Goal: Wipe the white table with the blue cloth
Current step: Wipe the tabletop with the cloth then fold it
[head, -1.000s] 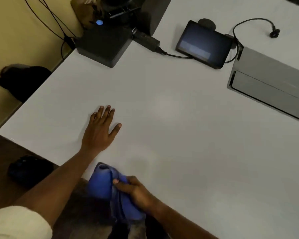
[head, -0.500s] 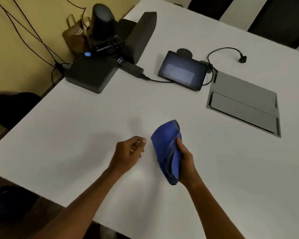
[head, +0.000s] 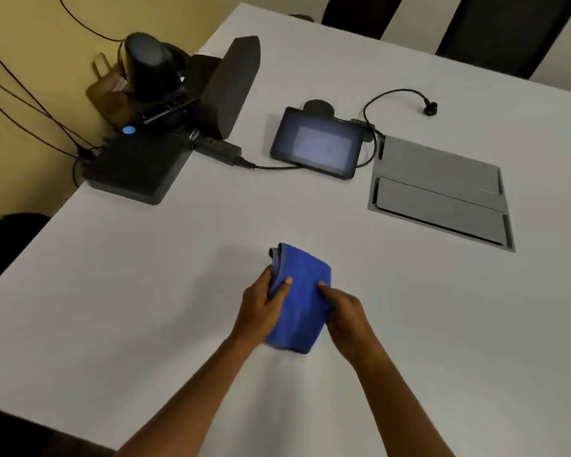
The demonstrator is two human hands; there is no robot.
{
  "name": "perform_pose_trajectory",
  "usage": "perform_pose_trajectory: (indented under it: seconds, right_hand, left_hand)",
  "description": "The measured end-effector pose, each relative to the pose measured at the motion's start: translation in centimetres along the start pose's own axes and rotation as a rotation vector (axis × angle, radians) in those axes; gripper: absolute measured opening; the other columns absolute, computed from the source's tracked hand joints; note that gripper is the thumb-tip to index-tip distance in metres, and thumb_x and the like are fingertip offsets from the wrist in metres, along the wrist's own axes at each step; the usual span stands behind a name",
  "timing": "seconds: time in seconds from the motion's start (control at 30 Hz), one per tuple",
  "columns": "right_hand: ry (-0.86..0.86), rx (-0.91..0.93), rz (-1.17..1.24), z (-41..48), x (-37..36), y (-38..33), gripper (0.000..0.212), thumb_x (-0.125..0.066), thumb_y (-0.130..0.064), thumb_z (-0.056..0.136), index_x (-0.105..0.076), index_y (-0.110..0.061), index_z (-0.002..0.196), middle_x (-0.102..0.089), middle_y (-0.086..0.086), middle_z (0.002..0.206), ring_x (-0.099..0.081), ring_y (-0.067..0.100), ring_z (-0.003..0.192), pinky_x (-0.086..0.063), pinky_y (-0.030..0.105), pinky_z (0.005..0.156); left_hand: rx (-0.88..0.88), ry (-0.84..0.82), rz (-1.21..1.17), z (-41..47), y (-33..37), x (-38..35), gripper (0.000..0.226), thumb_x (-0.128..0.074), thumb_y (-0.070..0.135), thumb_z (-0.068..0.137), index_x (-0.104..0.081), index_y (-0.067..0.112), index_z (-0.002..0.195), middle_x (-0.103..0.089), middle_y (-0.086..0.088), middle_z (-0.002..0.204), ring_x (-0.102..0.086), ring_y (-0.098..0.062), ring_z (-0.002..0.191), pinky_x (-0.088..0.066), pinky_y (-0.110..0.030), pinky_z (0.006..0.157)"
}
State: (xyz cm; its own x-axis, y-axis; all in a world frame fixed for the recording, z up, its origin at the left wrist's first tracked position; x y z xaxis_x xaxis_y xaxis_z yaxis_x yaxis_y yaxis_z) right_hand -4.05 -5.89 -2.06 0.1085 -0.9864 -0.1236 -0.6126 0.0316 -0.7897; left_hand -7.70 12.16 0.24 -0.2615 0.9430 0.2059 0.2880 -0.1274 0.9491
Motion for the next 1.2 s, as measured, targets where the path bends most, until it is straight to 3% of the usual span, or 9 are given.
perform_pose_trajectory:
  seconds: [0.07, 0.13, 0.27, 0.5, 0.63, 0.77, 0.93, 1.03, 1.2]
  right_hand:
    - [-0.062, -0.031, -0.021, 0.2, 0.6, 0.0, 0.030, -0.070, -0.021, 0.094, -0.070, 0.004, 0.111, -0.077, 0.015, 0.110, -0.074, 0.031, 0.104, -0.059, 0.041, 0.089]
    - [-0.014, 0.081, -0.108, 0.9, 2.0, -1.2, 0.024, -0.067, -0.023, 0.097, -0.069, -0.012, 0.117, -0.077, 0.006, 0.114, -0.073, 0.026, 0.107, -0.061, 0.043, 0.090]
    - [0.113, 0.324, -0.294, 2.0, 4.3, -4.1, 0.020, -0.060, -0.037, 0.100, -0.061, -0.034, 0.120, -0.073, -0.008, 0.113, -0.071, 0.015, 0.102, -0.061, 0.039, 0.083]
    - [0.330, 0.494, -0.495, 4.4, 9.2, -8.7, 0.009, -0.053, -0.032, 0.104, -0.054, -0.026, 0.098, -0.064, 0.004, 0.077, -0.058, 0.012, 0.062, -0.047, 0.020, 0.057]
    - [0.404, 0.523, -0.566, 6.7, 12.1, -11.7, 0.013, -0.052, -0.032, 0.105, -0.054, -0.021, 0.099, -0.063, -0.005, 0.077, -0.059, 0.006, 0.063, -0.047, 0.015, 0.056]
    - [0.440, 0.524, -0.631, 9.6, 13.7, -14.8, 0.015, -0.048, -0.031, 0.107, -0.055, -0.018, 0.109, -0.063, -0.008, 0.081, -0.060, 0.006, 0.069, -0.044, 0.008, 0.056]
    - [0.434, 0.385, -0.749, 13.6, 15.1, -13.7, 0.030, -0.050, -0.028, 0.105, -0.056, -0.007, 0.126, -0.067, 0.005, 0.100, -0.064, 0.020, 0.081, -0.050, 0.030, 0.075]
    - [0.480, 0.359, -0.785, 14.0, 16.0, -12.3, 0.034, -0.054, -0.028, 0.103, -0.056, -0.007, 0.131, -0.071, 0.011, 0.113, -0.061, 0.020, 0.084, -0.047, 0.030, 0.076]
    - [0.581, 0.368, -0.981, 13.3, 16.1, -12.1, 0.037, -0.046, -0.040, 0.105, -0.054, -0.014, 0.130, -0.073, 0.009, 0.110, -0.070, 0.028, 0.090, -0.050, 0.032, 0.071]
  left_hand:
    - [-0.146, 0.022, 0.208, 0.9, 1.3, -0.5, 0.015, -0.054, 0.045, 0.101, -0.059, 0.032, 0.096, -0.064, 0.008, 0.070, -0.060, -0.011, 0.062, -0.048, -0.026, 0.059]
    - [-0.321, 0.048, 0.395, 1.6, 2.8, -1.3, 0.026, -0.051, 0.045, 0.102, -0.053, 0.027, 0.084, -0.053, 0.007, 0.058, -0.050, -0.013, 0.051, -0.041, -0.025, 0.055]
    - [-0.422, 0.079, 0.569, 3.2, 4.4, -3.4, 0.031, -0.051, 0.046, 0.102, -0.059, 0.017, 0.095, -0.054, 0.005, 0.056, -0.056, -0.022, 0.051, -0.044, -0.027, 0.051]
    - [-0.308, -0.023, 0.422, 8.4, 5.2, -9.3, 0.034, -0.049, 0.051, 0.102, -0.056, 0.017, 0.105, -0.054, 0.008, 0.062, -0.054, -0.013, 0.052, -0.048, -0.028, 0.053]
    - [-0.270, -0.066, 0.539, 11.7, 6.5, -12.5, 0.042, -0.040, 0.053, 0.103, -0.052, 0.016, 0.119, -0.059, 0.000, 0.074, -0.065, -0.028, 0.070, -0.055, -0.037, 0.064]
    - [-0.205, -0.063, 0.668, 14.9, 7.0, -14.9, 0.044, -0.036, 0.049, 0.106, -0.046, 0.012, 0.128, -0.067, -0.016, 0.090, -0.062, -0.027, 0.074, -0.048, -0.036, 0.063]
    - [-0.173, -0.082, 0.741, 16.5, 5.7, -17.1, 0.043, -0.035, 0.044, 0.107, -0.042, 0.015, 0.137, -0.071, -0.017, 0.099, -0.070, -0.036, 0.086, -0.059, -0.044, 0.074]
    - [-0.185, -0.082, 0.800, 16.6, 4.8, -17.5, 0.044, -0.033, 0.041, 0.108, -0.040, 0.017, 0.144, -0.073, -0.015, 0.100, -0.071, -0.032, 0.086, -0.060, -0.040, 0.074]
    - [-0.216, -0.074, 0.856, 16.8, 4.8, -17.9, 0.047, -0.032, 0.042, 0.109, -0.038, 0.019, 0.149, -0.073, -0.014, 0.102, -0.071, -0.031, 0.088, -0.055, -0.037, 0.072]
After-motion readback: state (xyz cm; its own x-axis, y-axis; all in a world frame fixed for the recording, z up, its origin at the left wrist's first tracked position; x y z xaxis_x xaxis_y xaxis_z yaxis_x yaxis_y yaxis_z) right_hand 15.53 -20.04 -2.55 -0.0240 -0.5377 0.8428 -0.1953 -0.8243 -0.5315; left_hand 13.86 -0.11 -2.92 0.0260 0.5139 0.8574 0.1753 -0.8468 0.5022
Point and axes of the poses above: each hand's wrist, its own z-axis towards the middle knuckle, its own x-axis out of the back of the hand, y = z × x, the point moved 9 cm from there along z, towards the middle knuckle
